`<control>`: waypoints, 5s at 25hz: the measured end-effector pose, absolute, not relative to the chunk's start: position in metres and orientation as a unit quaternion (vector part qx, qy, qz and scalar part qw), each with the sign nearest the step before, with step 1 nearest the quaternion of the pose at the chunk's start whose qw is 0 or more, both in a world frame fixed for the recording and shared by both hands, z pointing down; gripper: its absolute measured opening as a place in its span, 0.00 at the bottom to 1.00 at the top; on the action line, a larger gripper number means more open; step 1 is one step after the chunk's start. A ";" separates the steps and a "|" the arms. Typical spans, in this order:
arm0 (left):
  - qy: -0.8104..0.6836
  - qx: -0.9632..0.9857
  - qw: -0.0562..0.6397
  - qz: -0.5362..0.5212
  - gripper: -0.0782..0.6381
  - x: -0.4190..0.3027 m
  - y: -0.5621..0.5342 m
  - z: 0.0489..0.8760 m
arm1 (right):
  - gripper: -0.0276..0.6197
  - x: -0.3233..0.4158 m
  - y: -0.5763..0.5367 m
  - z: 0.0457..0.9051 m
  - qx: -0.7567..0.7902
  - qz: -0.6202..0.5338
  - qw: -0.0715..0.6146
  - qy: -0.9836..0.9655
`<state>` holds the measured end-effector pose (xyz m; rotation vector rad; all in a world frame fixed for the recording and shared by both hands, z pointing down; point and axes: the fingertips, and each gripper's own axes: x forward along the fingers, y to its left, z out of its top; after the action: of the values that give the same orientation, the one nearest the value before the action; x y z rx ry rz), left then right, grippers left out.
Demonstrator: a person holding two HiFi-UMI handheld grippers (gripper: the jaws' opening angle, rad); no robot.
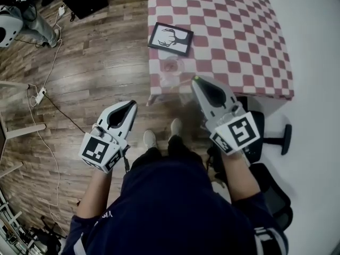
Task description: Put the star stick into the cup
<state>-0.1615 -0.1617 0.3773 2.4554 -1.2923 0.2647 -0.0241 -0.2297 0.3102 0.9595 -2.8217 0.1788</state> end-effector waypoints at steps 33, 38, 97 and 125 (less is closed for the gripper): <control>-0.496 0.824 0.220 0.160 0.16 -0.157 -0.202 0.418 | 0.08 -0.047 -0.340 0.420 0.304 0.082 0.086 -0.945; -0.488 0.828 0.224 0.162 0.16 -0.154 -0.204 0.424 | 0.08 -0.038 -0.332 0.425 0.312 0.078 0.089 -0.943; -0.408 0.886 0.183 0.119 0.16 -0.080 -0.173 0.392 | 0.12 0.049 -0.222 0.423 0.369 0.120 0.146 -0.910; -0.406 0.898 0.147 0.088 0.16 -0.098 -0.181 0.353 | 0.07 0.011 -0.195 0.371 0.353 0.079 0.147 -0.921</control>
<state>-0.0982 -0.1806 0.3527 2.5848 -1.1673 0.2529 0.0106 -0.1947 0.3709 1.0153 -2.6496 0.2283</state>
